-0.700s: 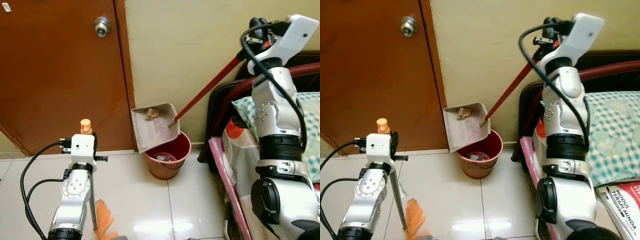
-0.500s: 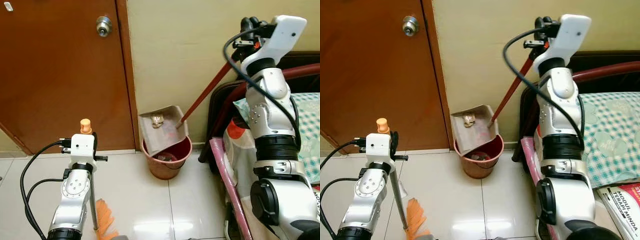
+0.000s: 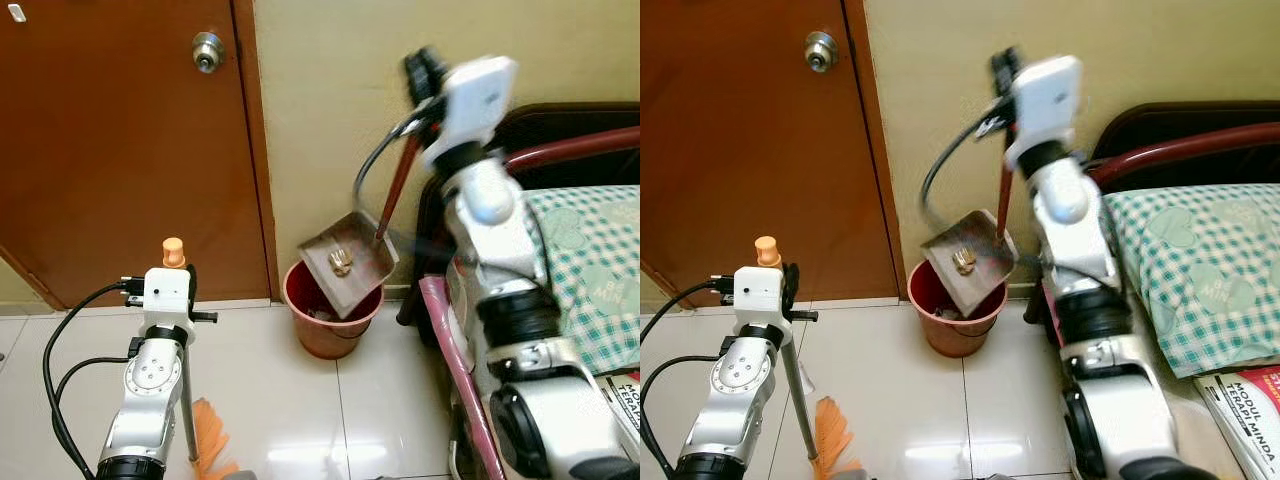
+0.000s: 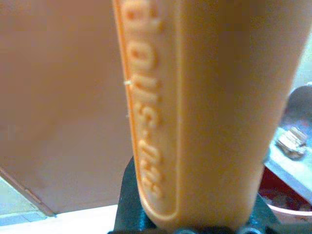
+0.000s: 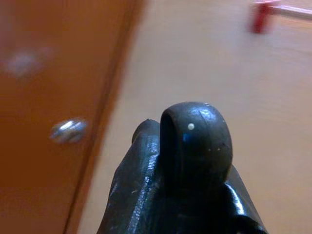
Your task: Sweep floor
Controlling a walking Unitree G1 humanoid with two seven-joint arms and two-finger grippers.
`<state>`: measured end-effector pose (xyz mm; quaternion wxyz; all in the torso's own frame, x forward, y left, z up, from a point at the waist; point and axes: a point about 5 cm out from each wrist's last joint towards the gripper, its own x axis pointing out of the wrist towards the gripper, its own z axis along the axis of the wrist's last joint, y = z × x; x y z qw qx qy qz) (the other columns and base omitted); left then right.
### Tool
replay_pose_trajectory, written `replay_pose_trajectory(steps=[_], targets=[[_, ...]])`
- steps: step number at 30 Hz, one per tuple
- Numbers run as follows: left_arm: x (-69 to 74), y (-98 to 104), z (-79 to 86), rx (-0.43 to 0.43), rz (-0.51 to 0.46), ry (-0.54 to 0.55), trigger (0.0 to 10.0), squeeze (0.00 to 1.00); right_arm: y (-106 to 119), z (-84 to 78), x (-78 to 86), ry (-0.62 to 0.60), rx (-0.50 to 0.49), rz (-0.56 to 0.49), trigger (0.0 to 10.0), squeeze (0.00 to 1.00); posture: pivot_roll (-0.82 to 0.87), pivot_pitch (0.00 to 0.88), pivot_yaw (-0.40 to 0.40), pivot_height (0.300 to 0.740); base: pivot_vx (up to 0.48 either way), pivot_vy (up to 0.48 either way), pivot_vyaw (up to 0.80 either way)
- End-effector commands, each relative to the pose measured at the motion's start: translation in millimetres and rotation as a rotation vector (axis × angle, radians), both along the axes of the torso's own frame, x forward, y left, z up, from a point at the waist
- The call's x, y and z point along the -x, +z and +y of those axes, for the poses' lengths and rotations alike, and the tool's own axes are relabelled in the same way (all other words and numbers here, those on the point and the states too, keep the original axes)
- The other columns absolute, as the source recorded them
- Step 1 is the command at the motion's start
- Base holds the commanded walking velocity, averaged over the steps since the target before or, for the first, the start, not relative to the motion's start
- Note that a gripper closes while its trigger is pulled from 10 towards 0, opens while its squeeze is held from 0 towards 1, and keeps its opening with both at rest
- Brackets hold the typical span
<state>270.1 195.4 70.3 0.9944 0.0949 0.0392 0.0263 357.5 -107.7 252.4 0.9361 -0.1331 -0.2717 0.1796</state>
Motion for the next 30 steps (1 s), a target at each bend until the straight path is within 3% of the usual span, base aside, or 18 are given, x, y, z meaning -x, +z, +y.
replay_pose_trajectory(steps=[1,13,20,26,30], targets=[[2.9,-8,-2.4,0.034,0.046,-0.002,10.0,0.00,-3,15.1,11.7,0.071,0.140,-0.095,10.0,0.00,0.00,0.015,-0.021,0.740,0.000,0.000,0.00],[1.5,-11,-10.8,0.051,0.050,-0.019,10.0,0.00,-16,26.5,23.1,0.187,0.251,-0.119,10.0,0.00,-0.01,0.004,-0.033,0.740,0.000,0.000,0.00],[1.2,-10,-11.9,0.047,0.046,-0.032,10.0,0.00,-49,45.4,39.3,0.418,0.405,0.006,10.0,0.00,-0.01,0.004,-0.033,0.740,0.000,0.000,0.00],[1.0,-11,-12.1,0.049,0.047,-0.033,10.0,0.00,-56,47.0,43.0,0.442,0.435,0.017,10.0,0.00,-0.01,0.004,-0.033,0.740,0.000,0.000,0.00],[0.7,-11,-12.3,0.047,0.047,-0.035,10.0,0.00,-40,43.6,39.2,0.351,0.380,-0.080,10.0,0.00,-0.01,0.002,-0.032,0.740,0.000,0.000,0.00]])
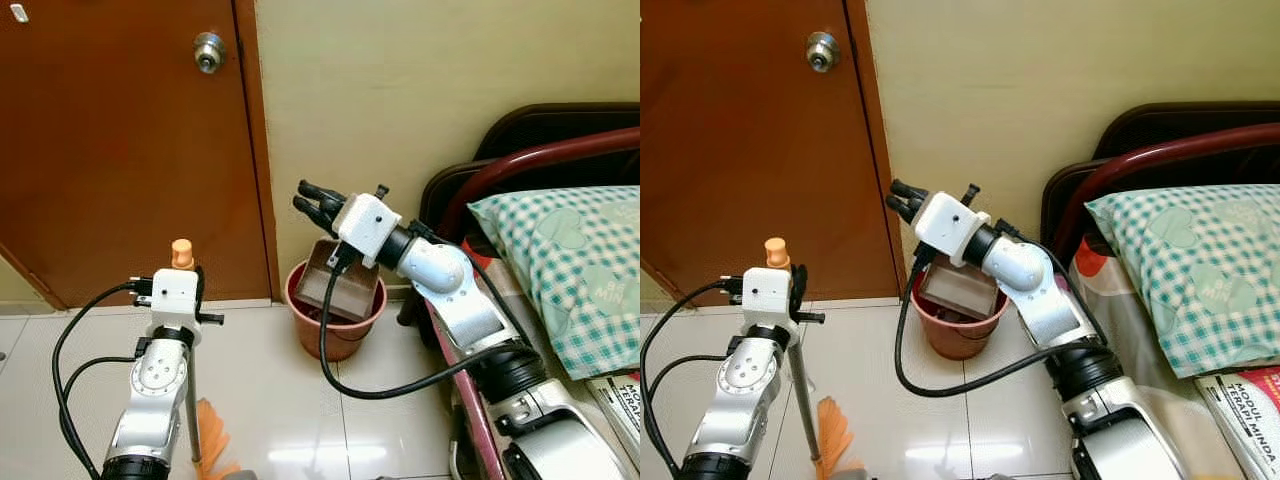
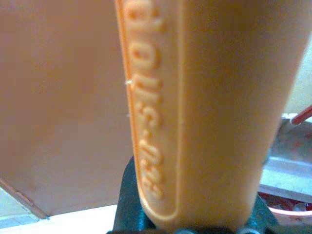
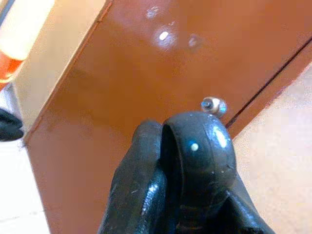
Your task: Sweep floor
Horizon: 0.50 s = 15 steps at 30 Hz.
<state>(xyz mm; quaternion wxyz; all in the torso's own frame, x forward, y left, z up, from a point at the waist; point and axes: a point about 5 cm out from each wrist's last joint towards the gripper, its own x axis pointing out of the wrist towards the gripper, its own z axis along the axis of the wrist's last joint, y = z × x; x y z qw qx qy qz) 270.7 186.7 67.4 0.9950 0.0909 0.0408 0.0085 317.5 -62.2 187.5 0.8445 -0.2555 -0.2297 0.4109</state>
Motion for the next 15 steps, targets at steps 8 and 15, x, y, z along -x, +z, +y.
replay_pose_trajectory(steps=[8,15], targets=[[-0.4,-7,-2.9,0.031,0.035,0.001,10.0,0.00,76,-16.5,-8.0,-0.144,-0.265,-0.273,10.0,0.00,-0.01,0.000,-0.026,0.740,0.000,0.000,0.00],[-3.3,-5,-1.4,0.021,0.029,0.010,10.0,0.00,116,-25.2,-12.0,-0.209,-0.450,-0.319,10.0,0.00,-0.01,0.000,-0.026,0.740,0.000,0.000,0.00]])
